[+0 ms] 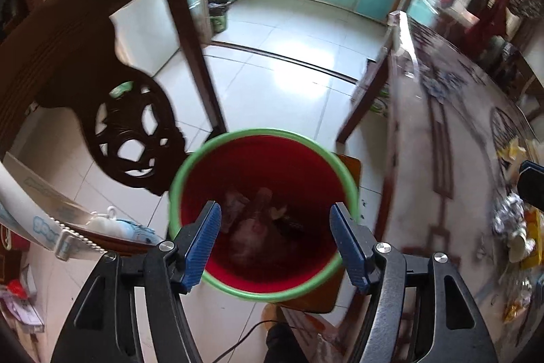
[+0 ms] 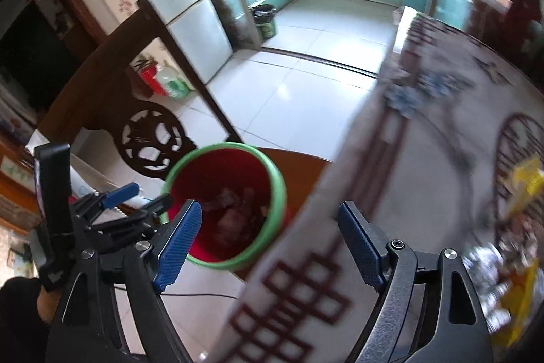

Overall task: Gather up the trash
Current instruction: 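Carry bag and bottle to the red bucket and release both, then return to the table and grasp the printed paper cup with left gripper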

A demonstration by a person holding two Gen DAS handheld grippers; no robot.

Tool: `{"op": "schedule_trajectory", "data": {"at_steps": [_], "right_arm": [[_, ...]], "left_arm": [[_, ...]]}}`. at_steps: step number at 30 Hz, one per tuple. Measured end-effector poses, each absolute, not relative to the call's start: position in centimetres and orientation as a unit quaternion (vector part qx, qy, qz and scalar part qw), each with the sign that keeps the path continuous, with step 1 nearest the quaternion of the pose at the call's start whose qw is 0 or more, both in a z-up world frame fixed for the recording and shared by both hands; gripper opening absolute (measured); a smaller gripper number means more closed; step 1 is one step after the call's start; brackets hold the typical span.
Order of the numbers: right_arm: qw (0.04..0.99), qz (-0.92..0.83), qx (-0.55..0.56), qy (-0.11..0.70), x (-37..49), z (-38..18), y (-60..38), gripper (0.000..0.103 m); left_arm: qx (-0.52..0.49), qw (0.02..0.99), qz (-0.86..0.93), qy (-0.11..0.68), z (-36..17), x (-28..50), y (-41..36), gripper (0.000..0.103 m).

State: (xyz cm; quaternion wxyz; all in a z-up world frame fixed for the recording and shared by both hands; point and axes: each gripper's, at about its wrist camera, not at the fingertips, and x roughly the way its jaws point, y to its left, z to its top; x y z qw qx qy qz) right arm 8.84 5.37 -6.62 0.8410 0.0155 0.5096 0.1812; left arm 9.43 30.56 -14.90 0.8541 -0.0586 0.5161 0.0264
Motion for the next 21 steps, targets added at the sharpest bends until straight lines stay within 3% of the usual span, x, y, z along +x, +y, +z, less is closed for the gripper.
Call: {"op": "schedule_trajectory", "data": {"at_steps": [21], "right_arm": [[0.849, -0.045, 0.117, 0.513, 1.7, -6.7, -28.0, 0.082]], "left_arm": [[0.008, 0.865, -0.111, 0.490, -9.9, 3.0, 3.5, 0.066]]}}
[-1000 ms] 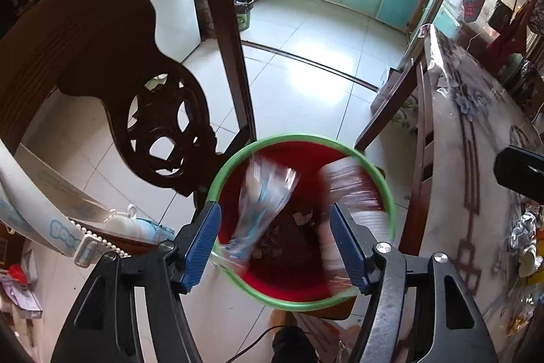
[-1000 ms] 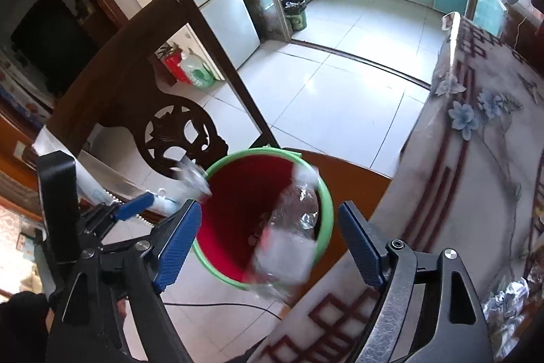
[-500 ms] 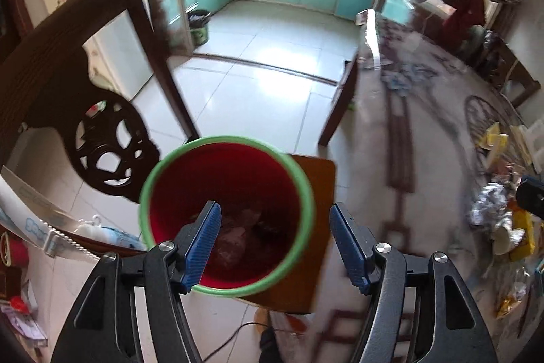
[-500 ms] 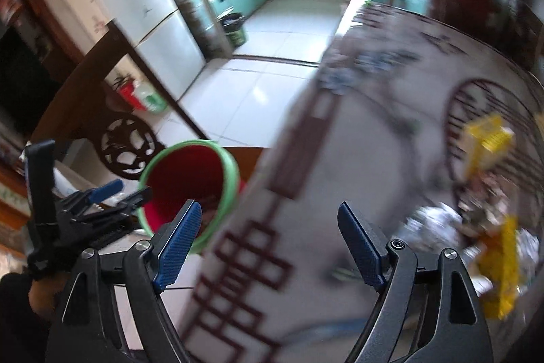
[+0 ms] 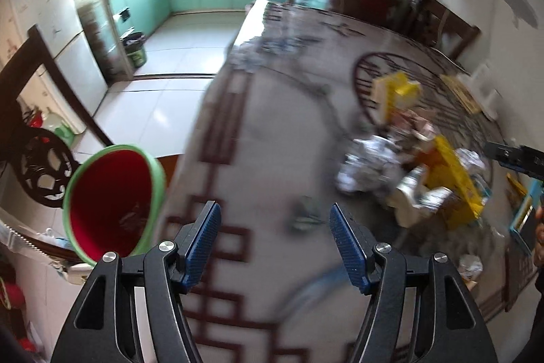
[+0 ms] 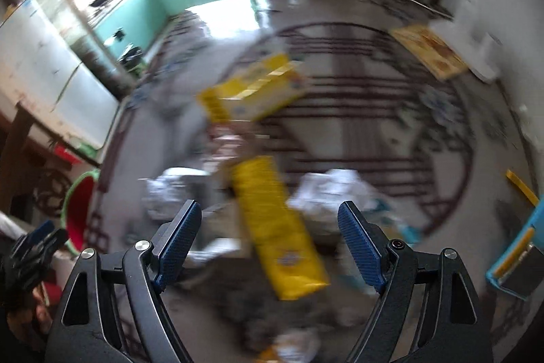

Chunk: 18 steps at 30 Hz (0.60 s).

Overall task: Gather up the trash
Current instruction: 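Return to the table and grasp the printed paper cup with left gripper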

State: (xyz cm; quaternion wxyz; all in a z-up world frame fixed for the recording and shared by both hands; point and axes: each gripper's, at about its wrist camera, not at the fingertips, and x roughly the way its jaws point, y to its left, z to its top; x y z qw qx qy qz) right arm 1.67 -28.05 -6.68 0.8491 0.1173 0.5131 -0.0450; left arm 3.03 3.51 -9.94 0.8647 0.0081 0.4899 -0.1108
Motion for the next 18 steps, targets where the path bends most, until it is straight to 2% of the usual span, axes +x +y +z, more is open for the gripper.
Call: {"op": "schedule_trajectory", "data": {"at_steps": [6, 18], "right_arm": [[0.838, -0.044, 0.133, 0.528, 1.1, -8.6, -31.4, 0.082], [0.817, -0.002, 0.170, 0.552, 3.0, -12.4, -32.8, 0.081]], "left_arm": [[0.018, 0.859, -0.128, 0.495, -10.0, 1.3, -0.2, 0.066], [0.029, 0.855, -0.147, 0.496, -9.3, -0.3, -1.3, 0.066]]}}
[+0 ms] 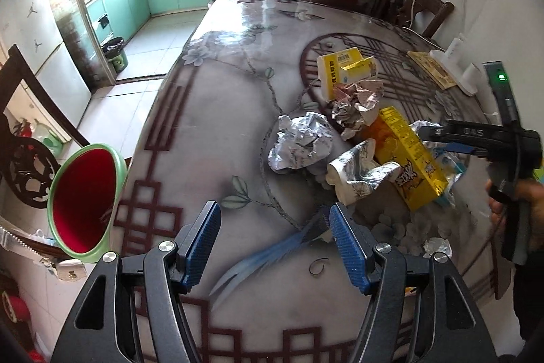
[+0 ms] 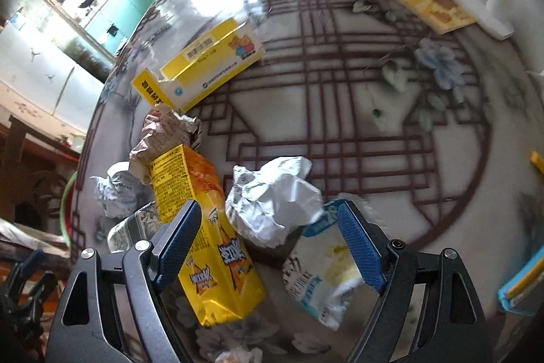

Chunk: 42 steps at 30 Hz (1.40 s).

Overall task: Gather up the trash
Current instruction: 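Return to the table and grasp the printed paper cup with left gripper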

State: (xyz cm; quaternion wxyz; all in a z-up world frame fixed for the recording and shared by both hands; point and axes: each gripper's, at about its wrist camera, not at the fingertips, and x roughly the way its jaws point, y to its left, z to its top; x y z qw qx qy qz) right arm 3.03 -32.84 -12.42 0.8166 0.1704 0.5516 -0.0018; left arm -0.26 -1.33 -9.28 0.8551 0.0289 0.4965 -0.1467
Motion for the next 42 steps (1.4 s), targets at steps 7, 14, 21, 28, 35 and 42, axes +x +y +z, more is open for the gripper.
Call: {"op": "schedule_trajectory", "data": {"at_steps": [7, 14, 21, 28, 35, 42], "right_arm": [[0.825, 0.027, 0.180, 0.535, 3.0, -11.4, -33.2, 0.031], [0.827, 0.024, 0.195, 0.526, 2.6, -10.7, -34.3, 0.033], [0.831, 0.021, 0.194, 0.521, 1.3, -10.0, -35.3, 0.087], [0.825, 0.006, 0.205, 0.526, 1.6, -10.4, -36.2, 0.087], [0.807, 0.001, 0.209, 0.551, 2.8, -12.0, -36.4, 0.087], [0.797, 0.016, 0.201, 0.570, 4.2, -13.5, -35.1, 0.084]], "left_arm": [[0.044, 0.841, -0.213, 0.495, -9.3, 0.3, -3.8, 0.066], [0.083, 0.820, -0.277, 0.495, -10.3, 2.6, -8.9, 0.066], [0.194, 0.782, -0.312, 0.504, -14.2, 3.8, -13.7, 0.066], [0.193, 0.766, -0.307, 0.531, -17.0, 6.0, -15.1, 0.054], [0.140, 0.793, -0.280, 0.523, -15.4, 6.4, -13.1, 0.051], [0.068, 0.832, -0.236, 0.497, -10.6, 6.0, -8.7, 0.052]]}}
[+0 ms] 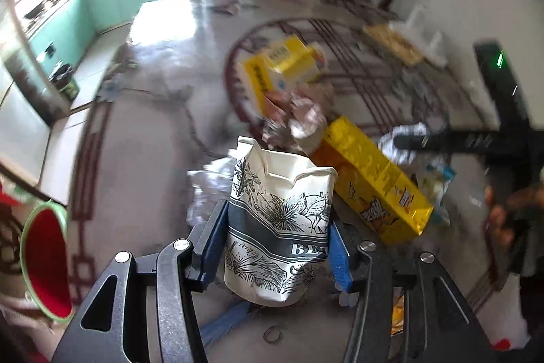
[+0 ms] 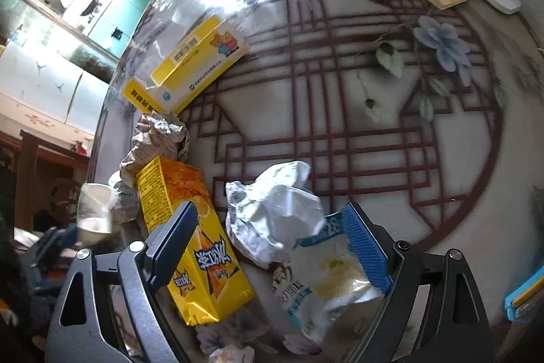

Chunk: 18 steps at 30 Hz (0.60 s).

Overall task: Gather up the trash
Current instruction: 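Return to the table and grasp the printed paper cup with left gripper, then grasp the crumpled foil ball with right gripper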

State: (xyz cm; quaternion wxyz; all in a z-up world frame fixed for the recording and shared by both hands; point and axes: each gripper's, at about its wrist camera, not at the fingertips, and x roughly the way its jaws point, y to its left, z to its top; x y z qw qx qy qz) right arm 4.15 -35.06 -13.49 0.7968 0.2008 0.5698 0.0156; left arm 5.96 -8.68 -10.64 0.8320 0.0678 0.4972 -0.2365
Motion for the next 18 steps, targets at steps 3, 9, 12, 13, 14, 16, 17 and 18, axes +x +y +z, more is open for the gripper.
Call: {"op": "schedule_trajectory", "data": {"at_steps": [3, 9, 12, 13, 14, 16, 17, 18], "right_arm": [[0.796, 0.021, 0.202, 0.570, 4.3, -13.6, -34.5, 0.066], [0.814, 0.018, 0.194, 0.547, 3.8, -11.6, -34.0, 0.036], [0.830, 0.010, 0.186, 0.526, 3.4, -9.7, -33.6, 0.035], [0.836, 0.006, 0.183, 0.517, 3.2, -8.9, -33.4, 0.035], [0.841, 0.004, 0.179, 0.510, 3.0, -8.3, -33.3, 0.035], [0.852, 0.002, 0.174, 0.494, 2.7, -6.8, -32.7, 0.035], [0.856, 0.002, 0.172, 0.488, 2.7, -6.3, -32.3, 0.035], [0.860, 0.002, 0.169, 0.482, 2.7, -5.8, -31.9, 0.035]], "left_arm": [[0.048, 0.841, -0.221, 0.491, -9.6, 6.2, -7.5, 0.052], [0.029, 0.857, -0.201, 0.473, -7.7, 6.0, -5.1, 0.052], [0.028, 0.860, -0.197, 0.470, -7.5, 5.8, -4.6, 0.052], [0.028, 0.861, -0.195, 0.469, -7.5, 5.7, -4.4, 0.052], [0.029, 0.862, -0.192, 0.468, -7.5, 5.7, -4.3, 0.052], [0.030, 0.864, -0.186, 0.467, -7.3, 5.6, -3.8, 0.052], [0.031, 0.866, -0.184, 0.465, -7.2, 5.5, -3.6, 0.052], [0.031, 0.869, -0.180, 0.460, -6.8, 5.3, -3.1, 0.052]]}}
